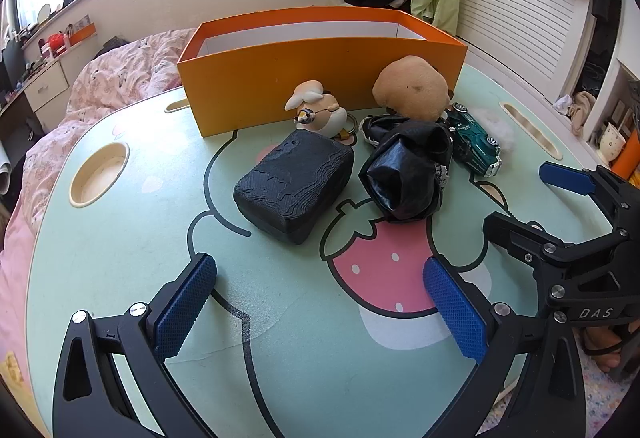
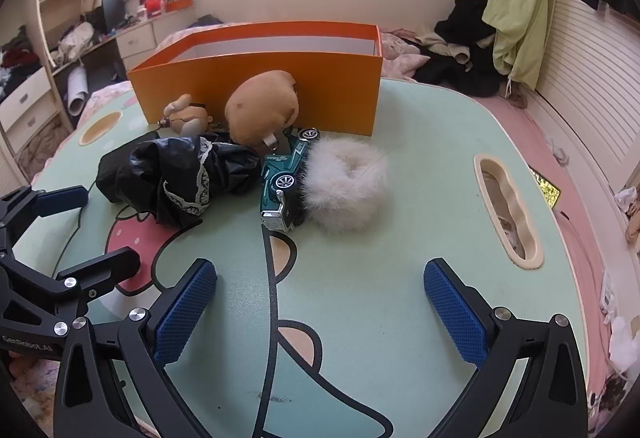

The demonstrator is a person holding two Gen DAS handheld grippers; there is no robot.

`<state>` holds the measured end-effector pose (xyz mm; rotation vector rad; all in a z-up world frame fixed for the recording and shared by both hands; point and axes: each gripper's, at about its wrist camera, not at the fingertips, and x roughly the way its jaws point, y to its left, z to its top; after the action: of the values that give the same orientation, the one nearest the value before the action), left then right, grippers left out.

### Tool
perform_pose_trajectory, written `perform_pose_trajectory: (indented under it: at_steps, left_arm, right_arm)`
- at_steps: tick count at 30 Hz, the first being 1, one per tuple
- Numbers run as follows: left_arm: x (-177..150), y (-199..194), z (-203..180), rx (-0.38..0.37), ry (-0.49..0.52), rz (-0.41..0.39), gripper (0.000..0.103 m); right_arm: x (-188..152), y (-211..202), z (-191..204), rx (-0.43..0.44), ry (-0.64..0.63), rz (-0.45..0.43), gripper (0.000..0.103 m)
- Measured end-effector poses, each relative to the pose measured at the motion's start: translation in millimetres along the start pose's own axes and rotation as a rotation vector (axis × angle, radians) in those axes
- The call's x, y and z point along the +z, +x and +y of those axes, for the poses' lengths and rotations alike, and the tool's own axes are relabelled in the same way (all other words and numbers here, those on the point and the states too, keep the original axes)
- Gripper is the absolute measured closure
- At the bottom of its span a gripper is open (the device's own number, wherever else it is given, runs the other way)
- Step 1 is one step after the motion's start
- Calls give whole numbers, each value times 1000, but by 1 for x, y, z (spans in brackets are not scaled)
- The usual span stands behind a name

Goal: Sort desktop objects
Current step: 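Reach the left gripper into the box toward the brown card deck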

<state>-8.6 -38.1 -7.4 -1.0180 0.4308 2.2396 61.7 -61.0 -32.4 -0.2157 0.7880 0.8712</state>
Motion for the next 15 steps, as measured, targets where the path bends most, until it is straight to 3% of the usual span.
perform_pose_trajectory:
  at_steps: [8, 12, 15]
  left_arm:
    - [24, -11, 11, -31, -13, 3, 0]
    - [79, -44, 13, -71, 35, -96, 0]
    - [128, -48, 6, -97, 108, -111, 0]
  right_arm:
    - [0, 0, 0, -3, 2, -1, 0]
    - [0, 0, 1, -5, 4, -2, 0]
    - [0, 0, 1, -7, 6, -3, 0]
